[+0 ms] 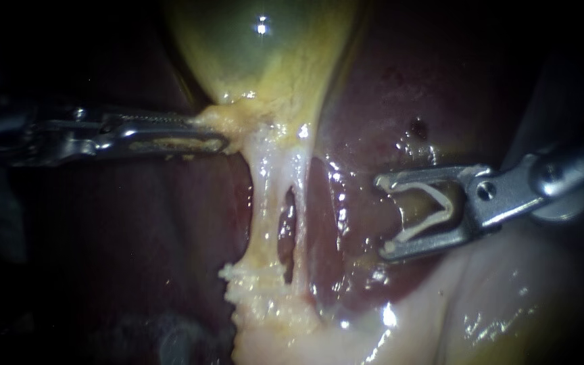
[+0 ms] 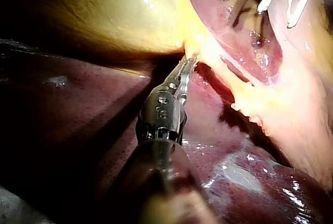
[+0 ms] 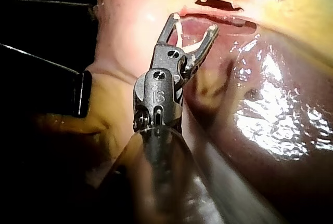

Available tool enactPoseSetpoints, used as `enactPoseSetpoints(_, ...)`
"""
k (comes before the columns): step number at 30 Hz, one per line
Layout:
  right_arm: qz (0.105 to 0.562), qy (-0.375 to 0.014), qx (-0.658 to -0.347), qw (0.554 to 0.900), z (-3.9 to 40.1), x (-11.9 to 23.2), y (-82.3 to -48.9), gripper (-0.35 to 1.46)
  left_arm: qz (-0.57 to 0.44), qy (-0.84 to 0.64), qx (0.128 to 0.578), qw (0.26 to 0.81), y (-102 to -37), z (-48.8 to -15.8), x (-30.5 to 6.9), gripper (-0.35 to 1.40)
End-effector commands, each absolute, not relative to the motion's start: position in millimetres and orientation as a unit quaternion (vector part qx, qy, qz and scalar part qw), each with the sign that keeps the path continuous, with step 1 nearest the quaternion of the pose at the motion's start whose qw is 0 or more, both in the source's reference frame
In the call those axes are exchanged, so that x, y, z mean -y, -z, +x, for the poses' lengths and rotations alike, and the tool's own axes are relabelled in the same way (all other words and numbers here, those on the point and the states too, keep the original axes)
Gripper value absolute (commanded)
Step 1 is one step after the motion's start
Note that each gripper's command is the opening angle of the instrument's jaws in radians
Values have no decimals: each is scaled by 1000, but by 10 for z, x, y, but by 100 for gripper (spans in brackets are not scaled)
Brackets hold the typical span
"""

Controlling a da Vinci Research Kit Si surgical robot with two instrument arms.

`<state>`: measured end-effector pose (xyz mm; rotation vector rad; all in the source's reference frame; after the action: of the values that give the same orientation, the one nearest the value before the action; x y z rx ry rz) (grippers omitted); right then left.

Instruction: Clipping third clip left tube

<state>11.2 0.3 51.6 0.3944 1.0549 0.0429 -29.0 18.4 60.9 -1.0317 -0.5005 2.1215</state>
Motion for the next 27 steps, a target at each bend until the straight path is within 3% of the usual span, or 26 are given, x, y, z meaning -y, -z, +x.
enactPoseSetpoints(1,187,-20,-500,845,111,-3,-516,50,-400,-822,194,357,-608,-289,-184,-35)
enactPoseSetpoints(16,188,-19,-499,846,111,-3,-516,50,-398,-818,181,373,-552,-237,-219,-35)
enactPoseSetpoints(24,188,-21,-510,839,120,-4,-517,50,-399,-818,178,375,-554,-237,-217,-35)
enactPoseSetpoints(27,205,-50,-519,828,134,-5,-518,50,-398,-818,176,376,-555,-237,-215,-35)
